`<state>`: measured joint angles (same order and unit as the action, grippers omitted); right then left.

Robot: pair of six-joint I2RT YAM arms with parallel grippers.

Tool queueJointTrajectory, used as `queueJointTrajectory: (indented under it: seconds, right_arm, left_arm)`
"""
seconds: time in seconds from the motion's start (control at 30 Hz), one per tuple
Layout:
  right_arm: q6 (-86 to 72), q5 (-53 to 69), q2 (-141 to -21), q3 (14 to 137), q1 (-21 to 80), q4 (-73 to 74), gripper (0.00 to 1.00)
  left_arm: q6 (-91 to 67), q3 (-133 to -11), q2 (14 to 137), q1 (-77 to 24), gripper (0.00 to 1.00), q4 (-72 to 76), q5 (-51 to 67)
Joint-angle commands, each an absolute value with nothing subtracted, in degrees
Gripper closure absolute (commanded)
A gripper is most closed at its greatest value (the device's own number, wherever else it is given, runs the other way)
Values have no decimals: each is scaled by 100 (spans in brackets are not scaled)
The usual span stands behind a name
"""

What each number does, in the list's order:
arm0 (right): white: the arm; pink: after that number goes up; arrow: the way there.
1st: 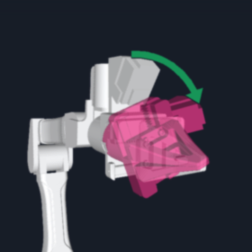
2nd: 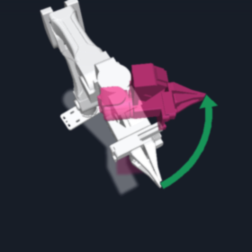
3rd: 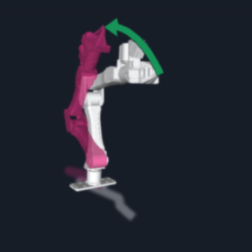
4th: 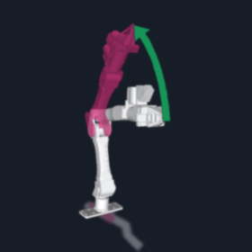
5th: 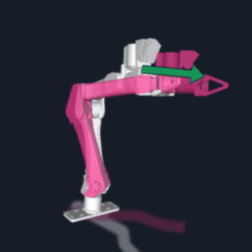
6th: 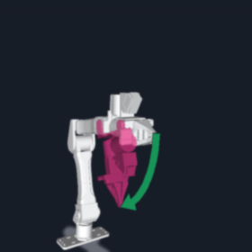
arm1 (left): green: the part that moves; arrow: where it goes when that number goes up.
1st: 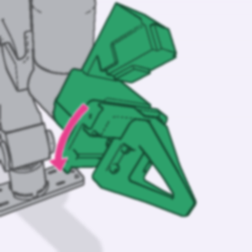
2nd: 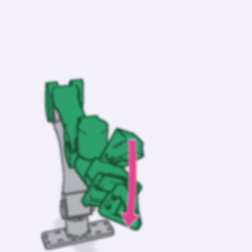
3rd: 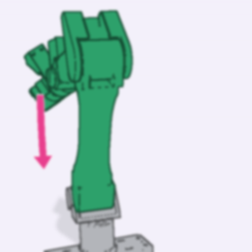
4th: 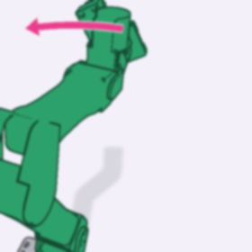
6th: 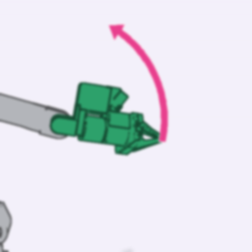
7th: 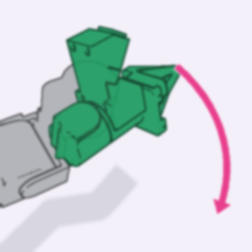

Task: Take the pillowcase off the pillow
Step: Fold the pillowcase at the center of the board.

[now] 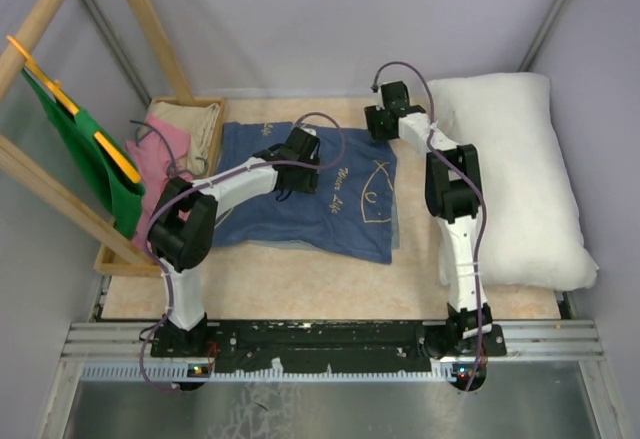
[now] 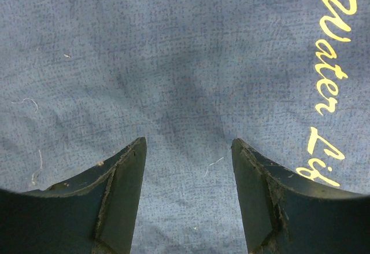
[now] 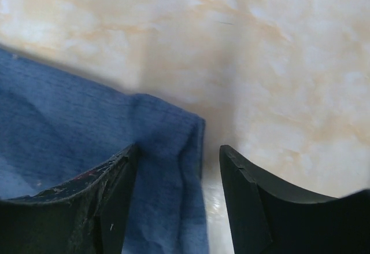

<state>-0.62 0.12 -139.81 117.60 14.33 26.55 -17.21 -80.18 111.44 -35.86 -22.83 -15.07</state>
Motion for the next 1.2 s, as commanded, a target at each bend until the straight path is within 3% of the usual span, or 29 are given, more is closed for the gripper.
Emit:
queueJointTrajectory:
  seconds: [0.0, 0.37, 0.6, 0.8, 1.03, 1.17]
  right_arm:
    - [-326, -484, -13928, 11154, 1016, 3018, 41]
    - [-337, -327, -13936, 11416, 777, 3050, 42]
    - [-82, -160, -13927, 11559, 944, 3008, 34]
    - [1, -96, -14342, 12173, 1127, 3440, 34]
    - [25, -174, -14570, 12431, 1121, 3691, 50]
    - [-10, -336, -14668, 12523, 1085, 3742, 74]
  left_arm:
    - [-1848, -7907, 10916, -3560, 33, -2271, -1585]
    - [-2194, -7317, 10721, -3608, 33, -1994, -1202]
    - [-2233, -7173, 10643, -3643, 32, -1960, -1197]
    - [-2200, -7162, 10607, -3644, 32, -1943, -1226]
    - [-2044, -7158, 10451, -3462, 31, -1991, -1319]
    - [-1742, -7403, 10433, -3014, 31, -2045, -850]
